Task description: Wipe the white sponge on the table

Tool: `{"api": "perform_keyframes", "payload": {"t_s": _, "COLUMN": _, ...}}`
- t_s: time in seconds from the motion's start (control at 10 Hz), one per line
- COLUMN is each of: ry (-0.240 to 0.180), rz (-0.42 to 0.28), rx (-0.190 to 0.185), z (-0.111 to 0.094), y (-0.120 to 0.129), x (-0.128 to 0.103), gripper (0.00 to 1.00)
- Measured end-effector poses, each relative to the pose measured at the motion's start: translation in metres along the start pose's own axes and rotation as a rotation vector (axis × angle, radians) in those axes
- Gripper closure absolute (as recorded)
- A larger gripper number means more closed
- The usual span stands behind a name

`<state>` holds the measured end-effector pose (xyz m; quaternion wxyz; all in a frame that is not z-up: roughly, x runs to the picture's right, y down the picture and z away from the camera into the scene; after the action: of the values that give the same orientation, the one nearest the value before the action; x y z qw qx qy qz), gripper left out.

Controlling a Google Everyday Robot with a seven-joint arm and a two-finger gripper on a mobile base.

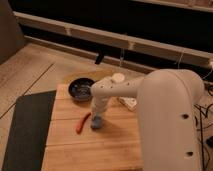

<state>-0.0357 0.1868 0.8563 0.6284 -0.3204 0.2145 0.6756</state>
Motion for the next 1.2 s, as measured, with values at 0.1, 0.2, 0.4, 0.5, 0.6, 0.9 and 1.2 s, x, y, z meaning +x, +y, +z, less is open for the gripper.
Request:
{"api": "perform_keyframes", "payload": {"t_s": 0.1, "ry": 0.019, "rz": 0.010, "rx": 0.012, "z": 0.001, "y": -0.007, "x": 0.007, "gripper": 1.00}}
{"api": "perform_keyframes", "payload": {"t_s": 0.2, "ry": 0.049, "rz": 0.027, "rx": 0.031, "z": 0.004, "y": -0.017, "x": 0.014, "gripper": 1.00}}
{"api": "perform_keyframes", "payload": {"t_s": 0.4, "ry": 0.087, "rz": 0.060, "rx": 0.085, "z": 0.006, "y": -0.038, "x": 0.017, "gripper": 1.00}}
{"api": "perform_keyframes", "payload": {"t_s": 0.5, "ry": 0.096, "rz": 0.064, "rx": 0.112, "z": 0.006, "y": -0.045, "x": 0.015, "gripper": 1.00}}
{"api": "perform_keyframes", "payload": {"t_s": 0.6, "ry": 0.104, "rz": 0.070, "rx": 0.147, "z": 0.006, "y": -0.054, "x": 0.011, "gripper": 1.00}}
{"api": "perform_keyframes", "payload": {"t_s": 0.9, "ry": 0.090, "rz": 0.110, "rx": 0.238, "z": -0.007, "y": -0.085, "x": -0.021, "gripper": 1.00}}
{"api": "perform_keyframes", "payload": {"t_s": 1.2, "ry": 0.055, "rz": 0.133, "rx": 0.269, "z": -0.019, "y": -0.102, "x": -0.051, "gripper": 1.00}}
